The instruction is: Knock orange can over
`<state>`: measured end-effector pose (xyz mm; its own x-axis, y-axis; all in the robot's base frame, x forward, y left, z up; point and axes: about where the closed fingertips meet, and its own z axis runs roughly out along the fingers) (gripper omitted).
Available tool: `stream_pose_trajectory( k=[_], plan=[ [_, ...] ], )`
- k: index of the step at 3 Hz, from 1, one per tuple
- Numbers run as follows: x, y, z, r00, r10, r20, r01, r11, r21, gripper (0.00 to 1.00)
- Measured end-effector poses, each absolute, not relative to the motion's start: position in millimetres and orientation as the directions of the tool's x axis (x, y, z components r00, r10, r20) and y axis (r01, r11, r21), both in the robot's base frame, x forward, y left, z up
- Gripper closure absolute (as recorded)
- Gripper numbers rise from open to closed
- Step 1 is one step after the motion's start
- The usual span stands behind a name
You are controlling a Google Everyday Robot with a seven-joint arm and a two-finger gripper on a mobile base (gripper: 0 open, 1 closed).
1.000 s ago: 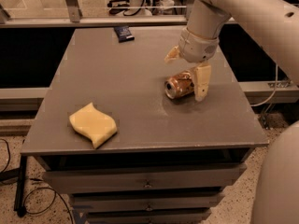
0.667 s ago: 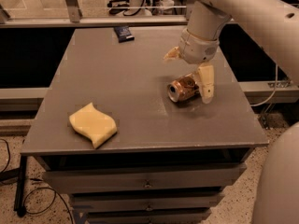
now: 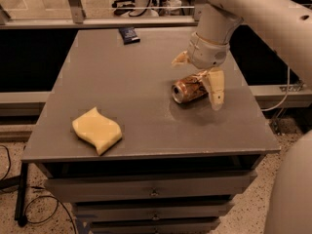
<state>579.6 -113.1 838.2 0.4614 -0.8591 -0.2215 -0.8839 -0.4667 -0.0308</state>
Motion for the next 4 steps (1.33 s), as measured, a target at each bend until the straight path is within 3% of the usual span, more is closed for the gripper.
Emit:
stream_pose_trajectory(
  k=[1,2,4],
  plan=[
    [580,-122,839,0.422,-0.871,-0.253,-0.903,-0.428,-0.032,0.0],
    [594,-163,841,0.255,-0.899,-0.355,-0.965,-0.261,-0.032,0.0],
    [616,-248,901,0.002,-0.761,-0.649,-0.982,0.12,-0.144,0.0]
  ],
)
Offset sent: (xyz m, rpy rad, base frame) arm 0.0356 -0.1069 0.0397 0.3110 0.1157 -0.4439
